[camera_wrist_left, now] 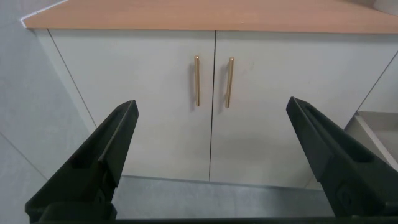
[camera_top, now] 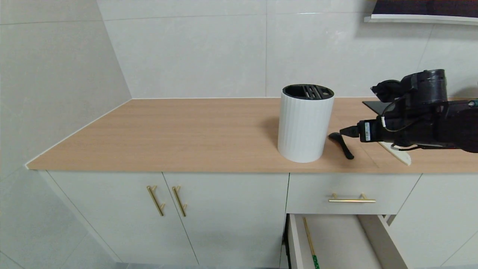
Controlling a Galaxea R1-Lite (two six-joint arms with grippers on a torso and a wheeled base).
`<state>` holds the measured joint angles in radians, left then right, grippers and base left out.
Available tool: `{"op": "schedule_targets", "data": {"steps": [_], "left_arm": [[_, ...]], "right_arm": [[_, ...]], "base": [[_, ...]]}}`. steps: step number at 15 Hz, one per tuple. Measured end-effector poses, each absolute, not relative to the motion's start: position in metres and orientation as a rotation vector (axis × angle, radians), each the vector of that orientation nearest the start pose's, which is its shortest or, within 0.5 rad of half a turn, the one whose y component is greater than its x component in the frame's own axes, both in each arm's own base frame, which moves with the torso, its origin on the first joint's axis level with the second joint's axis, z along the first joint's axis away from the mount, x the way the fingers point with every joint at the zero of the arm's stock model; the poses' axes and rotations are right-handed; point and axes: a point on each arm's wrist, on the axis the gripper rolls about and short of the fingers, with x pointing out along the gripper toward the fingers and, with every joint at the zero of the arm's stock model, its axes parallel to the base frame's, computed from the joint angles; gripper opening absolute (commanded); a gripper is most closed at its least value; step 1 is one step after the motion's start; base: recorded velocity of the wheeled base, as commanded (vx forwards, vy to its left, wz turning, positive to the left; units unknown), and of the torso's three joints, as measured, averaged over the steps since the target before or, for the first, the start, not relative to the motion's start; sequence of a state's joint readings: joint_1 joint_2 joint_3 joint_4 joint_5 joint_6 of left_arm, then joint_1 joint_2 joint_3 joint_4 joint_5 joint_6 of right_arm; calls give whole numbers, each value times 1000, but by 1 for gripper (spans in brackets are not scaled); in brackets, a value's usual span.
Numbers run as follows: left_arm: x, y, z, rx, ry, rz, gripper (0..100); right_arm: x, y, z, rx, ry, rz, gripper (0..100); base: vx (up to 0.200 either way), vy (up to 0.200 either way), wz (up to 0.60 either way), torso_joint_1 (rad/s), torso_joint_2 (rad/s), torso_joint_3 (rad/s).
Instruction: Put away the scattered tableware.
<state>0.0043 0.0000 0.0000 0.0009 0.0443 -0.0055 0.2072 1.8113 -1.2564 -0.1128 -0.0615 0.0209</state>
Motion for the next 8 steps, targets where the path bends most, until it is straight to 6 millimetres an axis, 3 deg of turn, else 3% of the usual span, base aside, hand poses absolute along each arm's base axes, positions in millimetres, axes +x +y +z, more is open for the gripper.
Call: {"op": "schedule_targets", "data": {"steps": [4,8], "left_arm": [[-23,1,75,-6,0,49,100],[-23,1,75,-6,1,49,100]], "right_arm": [[387,66,187,-64,500,90,100],[409,65,159,-75,552,75,100]], "base": [[0,0,0,0,0,0],[0,0,0,0,0,0]]}}
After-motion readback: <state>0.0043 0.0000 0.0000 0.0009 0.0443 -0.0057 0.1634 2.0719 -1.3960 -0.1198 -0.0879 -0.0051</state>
